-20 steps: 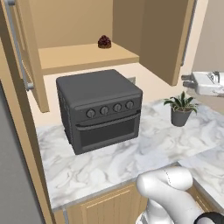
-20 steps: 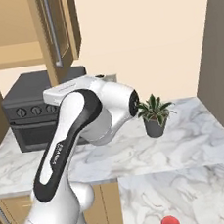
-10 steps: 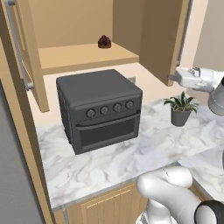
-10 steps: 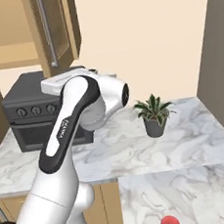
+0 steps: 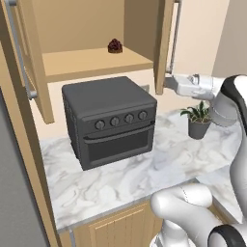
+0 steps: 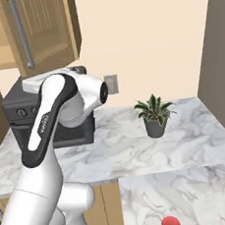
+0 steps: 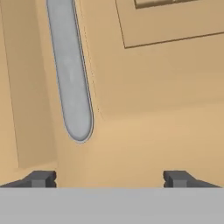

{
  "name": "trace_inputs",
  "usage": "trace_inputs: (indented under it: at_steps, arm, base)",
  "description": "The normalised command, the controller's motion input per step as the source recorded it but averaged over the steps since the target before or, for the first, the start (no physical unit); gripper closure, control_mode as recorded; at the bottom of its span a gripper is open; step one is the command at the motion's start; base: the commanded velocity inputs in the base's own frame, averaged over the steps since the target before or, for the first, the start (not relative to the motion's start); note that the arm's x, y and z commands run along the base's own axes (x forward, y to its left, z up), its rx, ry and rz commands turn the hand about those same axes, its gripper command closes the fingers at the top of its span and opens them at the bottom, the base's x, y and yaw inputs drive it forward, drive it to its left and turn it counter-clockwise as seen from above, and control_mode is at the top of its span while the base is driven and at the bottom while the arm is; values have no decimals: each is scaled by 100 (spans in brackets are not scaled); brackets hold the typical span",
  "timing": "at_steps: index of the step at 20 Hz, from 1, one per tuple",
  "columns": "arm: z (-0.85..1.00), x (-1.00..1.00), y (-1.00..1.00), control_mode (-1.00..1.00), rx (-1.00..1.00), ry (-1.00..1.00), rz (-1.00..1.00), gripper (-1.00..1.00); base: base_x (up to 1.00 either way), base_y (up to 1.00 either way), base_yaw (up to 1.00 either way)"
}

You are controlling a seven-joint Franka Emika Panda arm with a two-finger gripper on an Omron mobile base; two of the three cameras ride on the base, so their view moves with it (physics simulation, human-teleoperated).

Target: Pick the avocado and bread from the counter and place them on the plate. Then pick the jam from the cabinet and place it next to the plate. Lastly close the cabinet door.

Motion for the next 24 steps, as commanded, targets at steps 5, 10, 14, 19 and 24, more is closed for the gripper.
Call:
trace_inputs:
  at_steps: [5, 10, 14, 19, 24]
  arm:
    - [-1, 45, 98, -100, -1, -1, -7, -100]
    - [-1, 37, 75, -100, -6, -5, -17, -100]
    - [0, 38, 72, -100, -7, -2, -19, -100]
    - [0, 33, 67, -100, -9, 0, -19, -100]
    - [0, 43, 43, -100, -8, 10, -12, -100]
  base:
    - [0, 0, 0]
    - [0, 0, 0]
    - [0, 0, 0]
    - [0, 0, 0]
    - [0, 0, 0]
